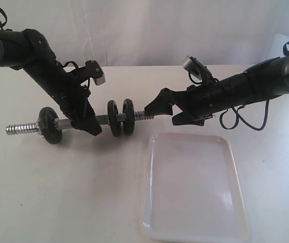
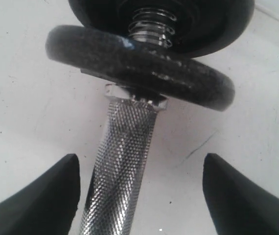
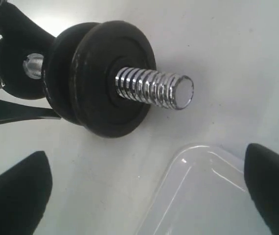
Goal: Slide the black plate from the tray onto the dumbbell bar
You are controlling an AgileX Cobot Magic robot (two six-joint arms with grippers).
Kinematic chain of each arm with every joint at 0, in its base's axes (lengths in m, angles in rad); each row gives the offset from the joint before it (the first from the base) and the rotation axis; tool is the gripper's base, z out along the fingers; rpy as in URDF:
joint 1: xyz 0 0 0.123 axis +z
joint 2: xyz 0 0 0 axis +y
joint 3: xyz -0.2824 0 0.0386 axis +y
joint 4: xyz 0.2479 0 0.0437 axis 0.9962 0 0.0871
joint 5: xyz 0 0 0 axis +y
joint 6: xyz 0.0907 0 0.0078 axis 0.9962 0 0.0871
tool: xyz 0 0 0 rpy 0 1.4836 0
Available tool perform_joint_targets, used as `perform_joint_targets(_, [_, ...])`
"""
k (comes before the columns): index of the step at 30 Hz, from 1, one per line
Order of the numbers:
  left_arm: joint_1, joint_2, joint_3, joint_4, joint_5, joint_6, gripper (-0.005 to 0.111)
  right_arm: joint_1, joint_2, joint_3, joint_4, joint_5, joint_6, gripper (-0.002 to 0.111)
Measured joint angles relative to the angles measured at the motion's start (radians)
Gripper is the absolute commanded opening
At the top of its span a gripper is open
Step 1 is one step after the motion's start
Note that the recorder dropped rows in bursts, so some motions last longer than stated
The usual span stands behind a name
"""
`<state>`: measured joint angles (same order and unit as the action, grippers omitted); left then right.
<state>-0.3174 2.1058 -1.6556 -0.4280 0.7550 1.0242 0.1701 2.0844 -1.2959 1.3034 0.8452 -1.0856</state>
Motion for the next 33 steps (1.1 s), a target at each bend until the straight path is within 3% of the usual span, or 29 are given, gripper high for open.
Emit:
perform_joint_targets(15, [0.0, -0.035, 0.0, 0.002, -0.04, -0.019, 0.072, 0.0, -0.096, 0.0, -0.026, -0.038, 0.003, 0.103])
perform_joint_targets(20, [0.0, -0.081, 0.0, 0.008, -0.066, -0.14, 0.071, 0.0, -0.164, -0.001, -0.199, -0.092, 0.123, 0.1])
perform_joint_targets(22, [0.0, -0.107, 0.0, 0.044, -0.066, -0.269, 0.053, 0.0, -0.2, -0.001, -0.367, -0.128, 0.248, 0.084])
perform_joint_targets(23, [0.0, -0.114, 0.0, 0.061, -0.066, -0.305, 0.036, 0.0, -0.213, -0.001, -0.429, -0.137, 0.295, 0.066])
perform_joint_targets(24, [0.0, -0.135, 0.0, 0.109, -0.066, -0.39, 0.028, 0.0, -0.237, -0.001, -0.536, -0.151, 0.39, 0.053])
perform_joint_targets(25, [0.0, -0.146, 0.0, 0.135, -0.066, -0.421, 0.009, 0.0, -0.251, -0.001, -0.592, -0.155, 0.433, 0.025])
perform_joint_targets(26, [0.0, -0.168, 0.0, 0.192, -0.06, -0.508, 0.0, 0.0, -0.279, -0.001, -0.691, -0.157, 0.502, 0.002])
perform_joint_targets(31, [0.035, -0.234, 0.0, 0.382, 0.056, -0.923, 0.0, -0.019, -0.368, -0.007, -0.915, -0.111, 0.702, 0.0])
perform_joint_targets(33, [0.068, -0.239, 0.0, 0.4, 0.123, -0.978, 0.0, -0.043, -0.378, -0.007, -0.93, -0.084, 0.726, 0.0])
